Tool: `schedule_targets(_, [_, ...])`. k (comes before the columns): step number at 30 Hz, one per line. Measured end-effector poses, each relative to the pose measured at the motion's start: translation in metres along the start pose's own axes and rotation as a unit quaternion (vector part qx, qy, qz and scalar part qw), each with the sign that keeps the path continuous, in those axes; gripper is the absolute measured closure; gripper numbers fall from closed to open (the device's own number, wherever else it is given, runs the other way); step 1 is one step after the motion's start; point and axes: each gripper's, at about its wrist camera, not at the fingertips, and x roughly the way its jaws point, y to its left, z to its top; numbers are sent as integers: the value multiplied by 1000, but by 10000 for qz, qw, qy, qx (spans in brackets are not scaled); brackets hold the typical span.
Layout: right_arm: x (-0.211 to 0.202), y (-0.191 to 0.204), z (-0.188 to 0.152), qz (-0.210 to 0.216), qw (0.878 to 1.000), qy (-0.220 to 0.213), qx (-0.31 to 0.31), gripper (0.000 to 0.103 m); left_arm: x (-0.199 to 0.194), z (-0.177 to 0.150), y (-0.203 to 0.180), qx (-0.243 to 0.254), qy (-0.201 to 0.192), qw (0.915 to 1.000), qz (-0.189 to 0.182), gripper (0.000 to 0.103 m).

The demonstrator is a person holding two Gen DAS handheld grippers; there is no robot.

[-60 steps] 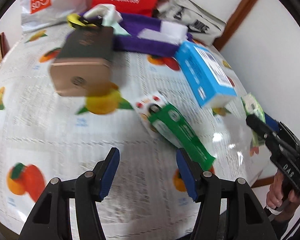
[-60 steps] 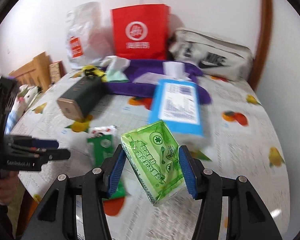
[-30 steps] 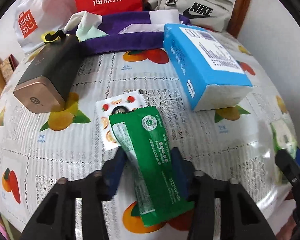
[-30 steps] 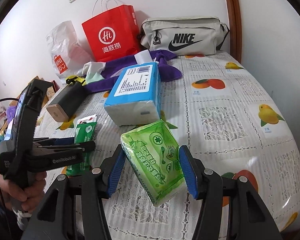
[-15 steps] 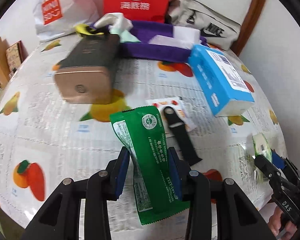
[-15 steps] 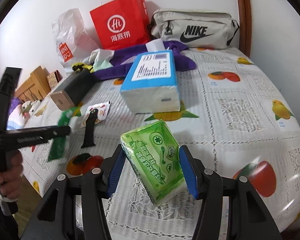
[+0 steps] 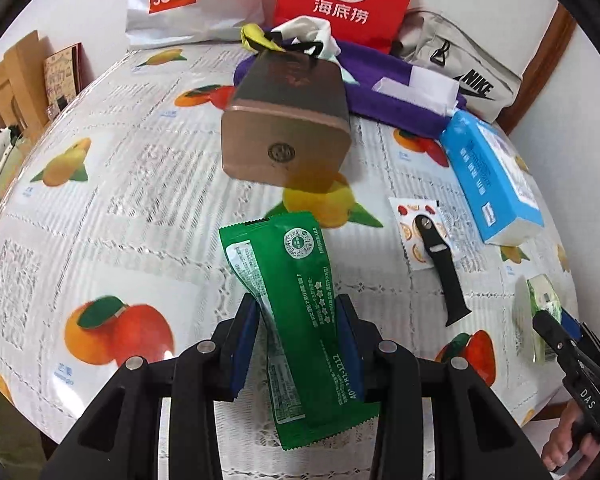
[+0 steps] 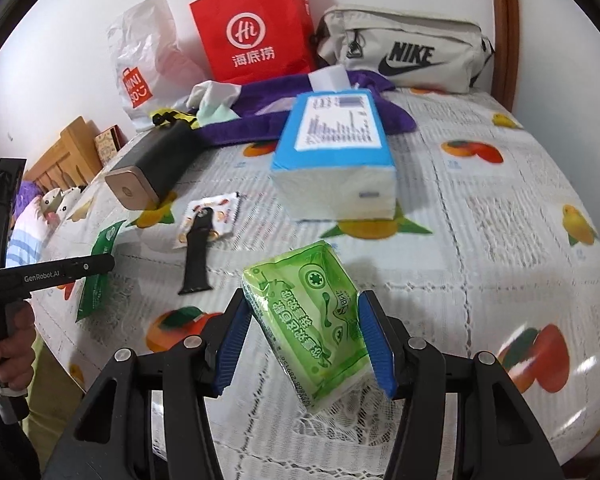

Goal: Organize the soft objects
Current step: 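Carry the wipe pack and the green packet toward the purple towel with both grippers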

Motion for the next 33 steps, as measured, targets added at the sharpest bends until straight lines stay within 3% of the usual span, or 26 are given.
schedule_targets(15, [-23,21,70,31,9980,-516,-372,48,-45,61,10,24,-661,9976,-195,66])
schedule_targets(33, [12,24,167,151,9942,-858,-631,49,-27,150,-8,218,-866,9957,-249,66])
